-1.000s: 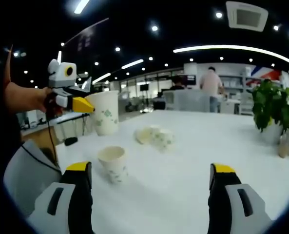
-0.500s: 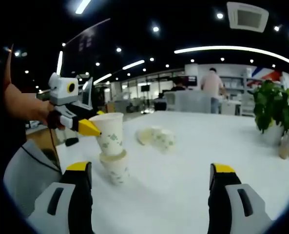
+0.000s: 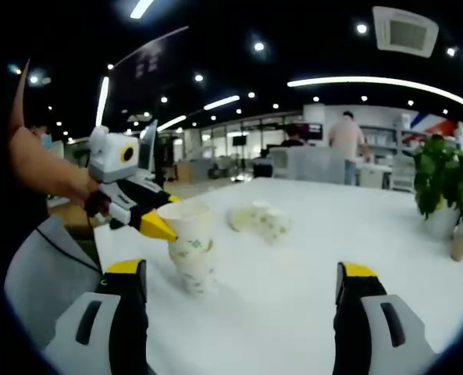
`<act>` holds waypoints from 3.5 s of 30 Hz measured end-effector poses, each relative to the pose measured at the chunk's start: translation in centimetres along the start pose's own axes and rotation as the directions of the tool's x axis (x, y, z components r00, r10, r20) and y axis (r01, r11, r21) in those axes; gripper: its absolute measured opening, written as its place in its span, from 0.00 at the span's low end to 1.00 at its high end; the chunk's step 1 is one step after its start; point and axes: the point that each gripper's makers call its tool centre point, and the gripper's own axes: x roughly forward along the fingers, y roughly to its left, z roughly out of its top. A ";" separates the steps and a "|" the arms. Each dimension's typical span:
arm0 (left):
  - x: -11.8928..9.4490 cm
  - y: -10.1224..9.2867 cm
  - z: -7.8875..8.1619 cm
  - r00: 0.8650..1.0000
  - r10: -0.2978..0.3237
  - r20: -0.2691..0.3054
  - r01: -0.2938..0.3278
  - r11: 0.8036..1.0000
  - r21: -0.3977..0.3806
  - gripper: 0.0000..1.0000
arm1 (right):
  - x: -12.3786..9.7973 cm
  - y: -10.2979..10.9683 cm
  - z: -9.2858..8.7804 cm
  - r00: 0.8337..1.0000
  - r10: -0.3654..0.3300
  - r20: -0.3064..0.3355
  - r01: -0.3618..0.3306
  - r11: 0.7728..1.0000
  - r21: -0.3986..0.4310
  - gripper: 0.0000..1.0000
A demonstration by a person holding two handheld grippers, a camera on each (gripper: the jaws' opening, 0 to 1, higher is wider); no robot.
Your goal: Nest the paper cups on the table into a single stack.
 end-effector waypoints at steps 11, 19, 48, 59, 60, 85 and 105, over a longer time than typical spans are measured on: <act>0.2 -0.8 -2.5 0.997 -0.035 -0.071 0.037 0.999 0.032 0.39 | -0.1 0.0 -0.1 1.000 -0.005 -0.003 0.005 1.000 0.001 0.99; 0.2 0.0 -2.4 0.999 -0.017 -0.049 0.017 1.000 -0.012 0.41 | -0.1 0.4 -0.2 1.000 0.000 -0.006 0.000 1.000 0.003 0.99; -5.6 6.9 1.6 0.986 0.133 0.105 -0.128 0.990 -0.050 0.98 | 0.0 -1.7 1.3 1.000 -0.030 0.010 0.030 1.000 -0.005 1.00; -9.4 8.4 0.0 0.969 0.206 0.135 -0.199 0.978 -0.066 0.99 | 0.5 -2.0 1.5 1.000 -0.022 0.002 0.022 1.000 -0.019 1.00; -9.6 8.6 -0.2 0.969 0.208 0.131 -0.200 0.977 -0.073 0.99 | 0.5 -2.0 1.5 1.000 -0.021 0.001 0.021 1.000 -0.019 1.00; -12.1 10.3 -4.8 0.968 0.245 0.055 -0.238 0.965 -0.112 0.99 | 0.8 -3.7 2.0 0.999 -0.032 -0.010 0.031 0.999 -0.029 1.00; -10.4 11.3 -4.5 0.988 0.154 -0.004 -0.154 0.988 0.005 0.99 | 1.2 -4.3 1.6 0.999 -0.036 -0.026 0.035 0.999 -0.030 1.00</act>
